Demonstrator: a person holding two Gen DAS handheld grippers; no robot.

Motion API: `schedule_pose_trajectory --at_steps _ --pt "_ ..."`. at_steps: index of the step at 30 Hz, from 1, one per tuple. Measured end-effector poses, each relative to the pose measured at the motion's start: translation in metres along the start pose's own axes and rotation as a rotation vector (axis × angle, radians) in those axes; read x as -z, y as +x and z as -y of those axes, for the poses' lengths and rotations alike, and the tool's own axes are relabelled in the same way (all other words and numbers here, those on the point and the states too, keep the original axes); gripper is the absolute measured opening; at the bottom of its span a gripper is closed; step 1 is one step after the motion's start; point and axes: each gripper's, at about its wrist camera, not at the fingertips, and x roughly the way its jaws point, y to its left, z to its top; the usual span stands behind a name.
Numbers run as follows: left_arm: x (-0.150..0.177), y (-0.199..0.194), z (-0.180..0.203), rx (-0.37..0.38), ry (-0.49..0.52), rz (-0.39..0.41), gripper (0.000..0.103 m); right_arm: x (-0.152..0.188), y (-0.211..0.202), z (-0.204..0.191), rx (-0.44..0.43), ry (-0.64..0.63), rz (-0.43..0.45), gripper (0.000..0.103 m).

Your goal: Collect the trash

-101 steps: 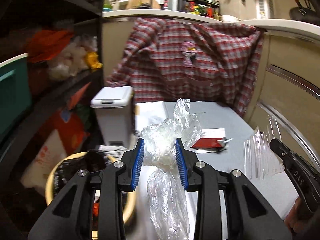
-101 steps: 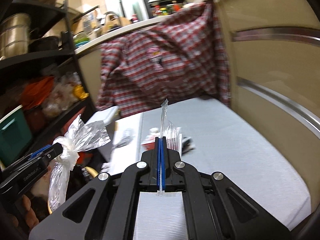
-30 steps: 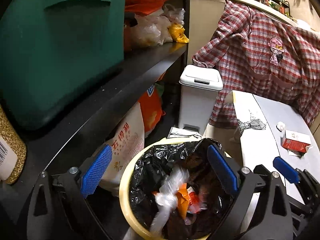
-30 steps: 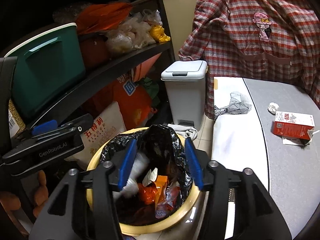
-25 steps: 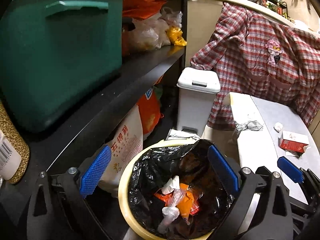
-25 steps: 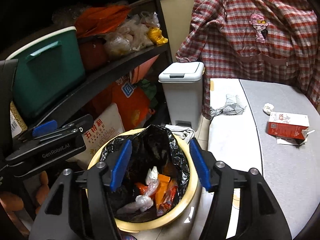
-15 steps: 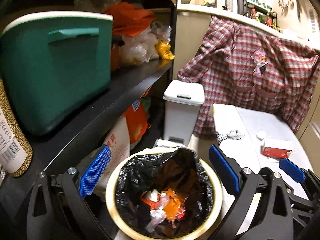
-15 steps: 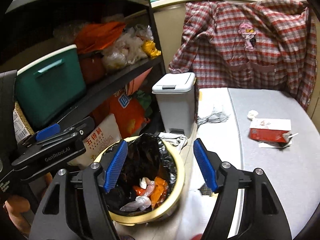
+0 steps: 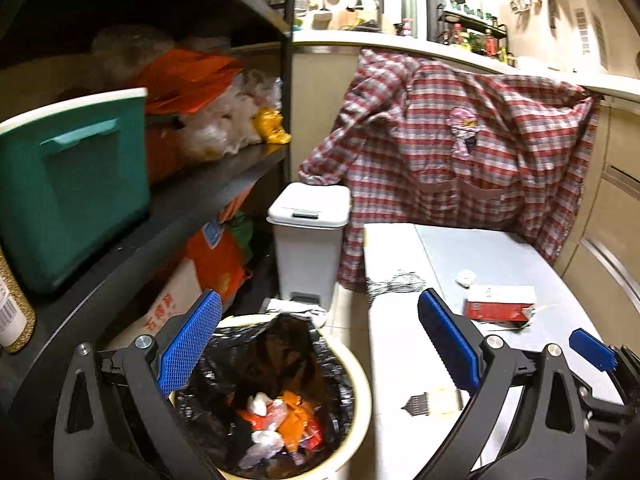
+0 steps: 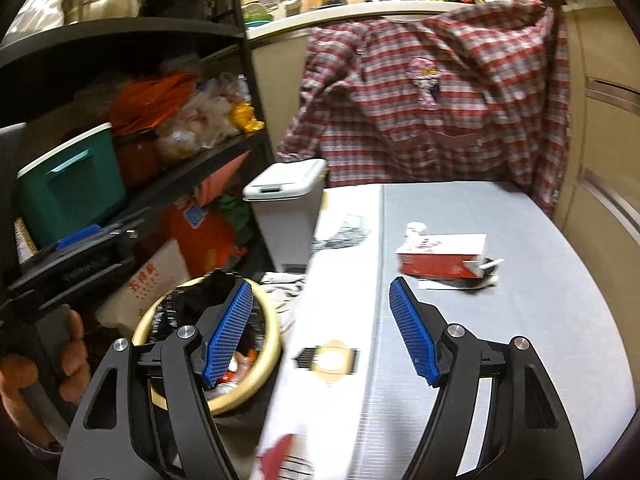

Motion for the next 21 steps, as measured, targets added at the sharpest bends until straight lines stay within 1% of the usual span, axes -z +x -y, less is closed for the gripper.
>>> schedule_pose_trajectory --at_steps 2,6,8,10,12,15,19,21 --pt "0.002 0.001 0.01 0.013 0.009 0.006 0.095 -0.002 0.001 0.014 0.019 -0.004 0.003 0.075" --pt "0.005 0.012 0.029 0.034 0.027 -0.005 0.095 -0.004 0.013 0.048 0.085 -0.028 0.029 0.075" --pt "0.005 0.02 0.038 0.05 0.029 -0.018 0.095 -0.005 0.025 0.069 0.127 -0.017 0.031 0.075" --pt "0.005 0.027 0.044 0.061 0.034 -0.028 0.095 -0.009 0.042 0.092 0.149 0.003 0.02 0.075" --pt "0.006 0.032 0.048 0.07 0.038 -0.036 0.095 -0.014 0.058 0.109 0.168 -0.006 0.006 0.075" --pt "0.006 0.041 0.052 0.079 0.045 -0.049 0.095 -0.021 0.084 0.129 0.181 -0.022 -0.024 0.075" --pt "0.005 0.047 0.051 0.072 0.045 -0.055 0.095 -0.025 0.123 0.157 0.171 0.039 -0.082 0.075" --pt "0.005 0.05 0.048 0.065 0.039 -0.063 0.095 -0.027 0.139 0.163 0.171 0.039 -0.101 0.075"
